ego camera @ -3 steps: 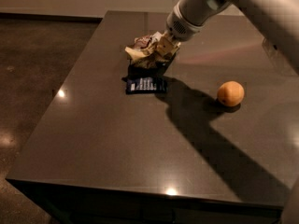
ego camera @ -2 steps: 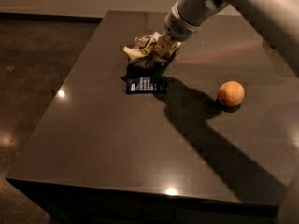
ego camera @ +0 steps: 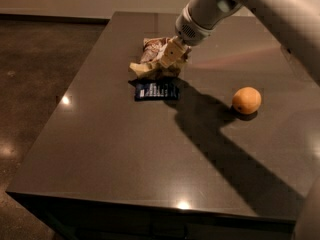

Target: Move brown chip bag near rxbar blueberry

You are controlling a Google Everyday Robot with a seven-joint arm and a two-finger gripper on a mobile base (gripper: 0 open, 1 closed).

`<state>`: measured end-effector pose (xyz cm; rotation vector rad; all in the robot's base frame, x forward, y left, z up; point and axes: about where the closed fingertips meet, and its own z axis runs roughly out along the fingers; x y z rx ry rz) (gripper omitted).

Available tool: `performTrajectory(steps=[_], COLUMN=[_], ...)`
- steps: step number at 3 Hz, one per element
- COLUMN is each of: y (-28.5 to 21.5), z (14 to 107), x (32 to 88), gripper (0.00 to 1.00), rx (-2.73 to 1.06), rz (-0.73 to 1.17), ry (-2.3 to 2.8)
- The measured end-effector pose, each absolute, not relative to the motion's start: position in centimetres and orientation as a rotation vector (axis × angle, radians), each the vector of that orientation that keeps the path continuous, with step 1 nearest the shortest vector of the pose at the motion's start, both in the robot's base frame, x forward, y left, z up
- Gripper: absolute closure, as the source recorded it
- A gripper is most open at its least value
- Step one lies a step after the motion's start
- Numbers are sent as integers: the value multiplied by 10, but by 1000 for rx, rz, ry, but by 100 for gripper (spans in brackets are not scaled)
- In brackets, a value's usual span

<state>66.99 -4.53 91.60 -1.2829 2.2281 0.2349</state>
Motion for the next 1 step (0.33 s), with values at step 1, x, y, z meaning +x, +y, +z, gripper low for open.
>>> performTrajectory(steps=[1], y=[-44], z=[914], x=[670], gripper=[0], rx=[-1286], rz=[237], ry=[2229])
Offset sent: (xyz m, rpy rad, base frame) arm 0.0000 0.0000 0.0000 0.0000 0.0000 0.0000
